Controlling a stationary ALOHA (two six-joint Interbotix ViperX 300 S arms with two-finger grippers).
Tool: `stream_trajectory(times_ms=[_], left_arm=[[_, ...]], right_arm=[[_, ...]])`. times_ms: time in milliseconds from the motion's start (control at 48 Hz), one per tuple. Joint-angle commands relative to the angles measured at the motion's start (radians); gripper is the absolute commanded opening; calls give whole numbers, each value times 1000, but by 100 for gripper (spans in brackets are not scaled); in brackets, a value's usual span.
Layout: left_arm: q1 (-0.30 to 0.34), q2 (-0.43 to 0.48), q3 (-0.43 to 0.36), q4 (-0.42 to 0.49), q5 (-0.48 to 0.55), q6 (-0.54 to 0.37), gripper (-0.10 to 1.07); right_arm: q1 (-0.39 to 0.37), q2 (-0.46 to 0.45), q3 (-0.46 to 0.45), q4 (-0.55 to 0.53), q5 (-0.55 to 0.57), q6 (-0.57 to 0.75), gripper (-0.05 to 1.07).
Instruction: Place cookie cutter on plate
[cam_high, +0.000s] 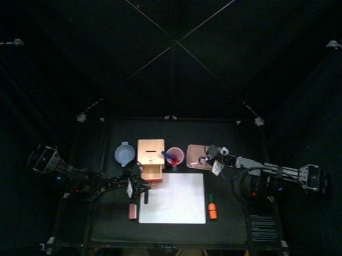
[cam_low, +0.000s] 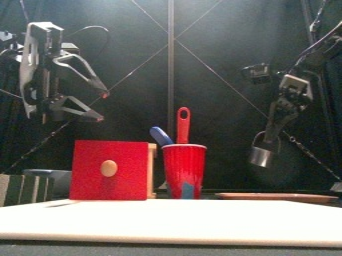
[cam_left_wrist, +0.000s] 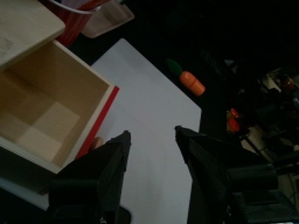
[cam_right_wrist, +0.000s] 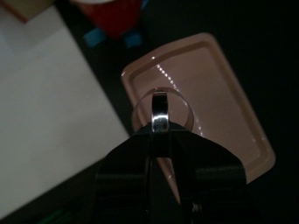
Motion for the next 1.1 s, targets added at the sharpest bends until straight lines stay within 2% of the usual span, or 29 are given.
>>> stream_trajectory(times_ms=[0,62,271,396,479,771,854,1083], left_arm=[[6,-2,-12,5,-3,3,83],[12,-2,-11,5,-3,3,83],[15,0,-11,2,-3,3,83],[15,-2,-11,3,-3,2,83],[15,-2,-12,3,-3,3,83],[15,0,-9,3,-3,3,83],[15,0,-8,3,-2,2,83],[15,-2,-8,3,-2,2,83]], right_arm=[[-49,12,3,2,-21,-2,53],[-71,35,9,3,-46,-2,53],[-75,135,-8,8,-83,0,55],[-77,175,-21,18,-80,-2,61],[-77,189,-29,28,-75,-2,68],[-72,163,-31,32,-60,-2,94],[-71,135,-31,32,-55,-2,98],[-58,55,-26,35,-61,-2,98]])
